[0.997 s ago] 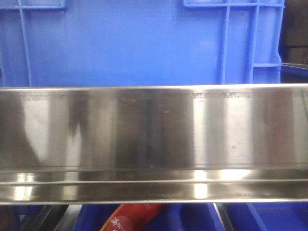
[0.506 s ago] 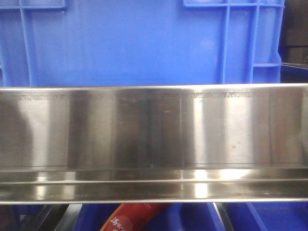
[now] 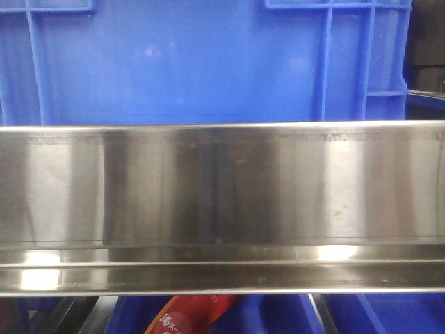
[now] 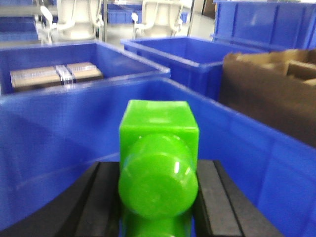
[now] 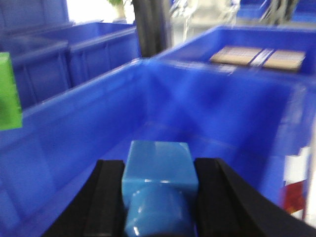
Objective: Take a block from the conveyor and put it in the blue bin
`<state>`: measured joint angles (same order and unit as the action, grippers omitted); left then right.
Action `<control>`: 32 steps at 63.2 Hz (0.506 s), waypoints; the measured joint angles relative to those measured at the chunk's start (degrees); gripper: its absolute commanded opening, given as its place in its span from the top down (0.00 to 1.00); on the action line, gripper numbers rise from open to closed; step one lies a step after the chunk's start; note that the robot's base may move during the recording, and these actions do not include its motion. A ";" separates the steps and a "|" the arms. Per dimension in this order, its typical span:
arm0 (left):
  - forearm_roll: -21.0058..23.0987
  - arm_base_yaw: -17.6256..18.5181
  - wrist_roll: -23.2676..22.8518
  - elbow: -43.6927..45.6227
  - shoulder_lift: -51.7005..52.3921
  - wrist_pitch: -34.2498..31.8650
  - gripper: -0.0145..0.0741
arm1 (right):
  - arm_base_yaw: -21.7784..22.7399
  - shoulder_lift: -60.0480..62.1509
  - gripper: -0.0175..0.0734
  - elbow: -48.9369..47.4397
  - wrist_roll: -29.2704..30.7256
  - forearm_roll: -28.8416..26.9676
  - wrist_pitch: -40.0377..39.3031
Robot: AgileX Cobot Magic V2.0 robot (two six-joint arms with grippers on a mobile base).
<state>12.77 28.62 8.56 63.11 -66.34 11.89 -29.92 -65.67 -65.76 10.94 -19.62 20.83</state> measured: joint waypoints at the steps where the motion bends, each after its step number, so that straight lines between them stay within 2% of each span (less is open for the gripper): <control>1: 0.11 0.00 0.00 0.00 -0.15 0.19 0.96 | -0.13 -0.65 0.97 -0.22 0.00 0.00 0.00; 4: 0.11 0.00 0.00 0.00 -0.61 0.71 0.96 | -0.24 -2.39 0.94 -0.79 0.00 0.00 0.00; 9: 0.11 0.00 0.00 0.14 -1.04 2.46 0.93 | -0.24 -4.89 0.80 -1.54 0.00 0.15 0.73; 12: 0.11 0.00 0.10 0.14 -1.10 3.01 0.86 | -0.24 -5.58 0.70 -1.69 0.00 0.15 1.03; 17: 0.11 0.00 0.10 0.14 -1.10 3.70 0.69 | -0.24 -6.27 0.47 -1.69 0.00 0.25 1.24; 22: 0.11 0.00 0.10 0.14 -1.10 4.14 0.52 | -0.24 -6.59 0.31 -1.72 0.00 0.39 1.37; 27: 0.22 0.00 0.10 0.14 -1.10 4.37 0.45 | -0.24 -6.87 0.28 -1.72 0.00 0.39 1.37; 32: 0.22 0.00 0.10 0.14 -1.10 4.41 0.47 | -0.24 -6.96 0.32 -1.87 0.00 0.49 1.49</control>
<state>13.00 28.62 8.67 63.24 -67.44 16.30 -30.16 -72.63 -67.63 10.94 -19.14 22.32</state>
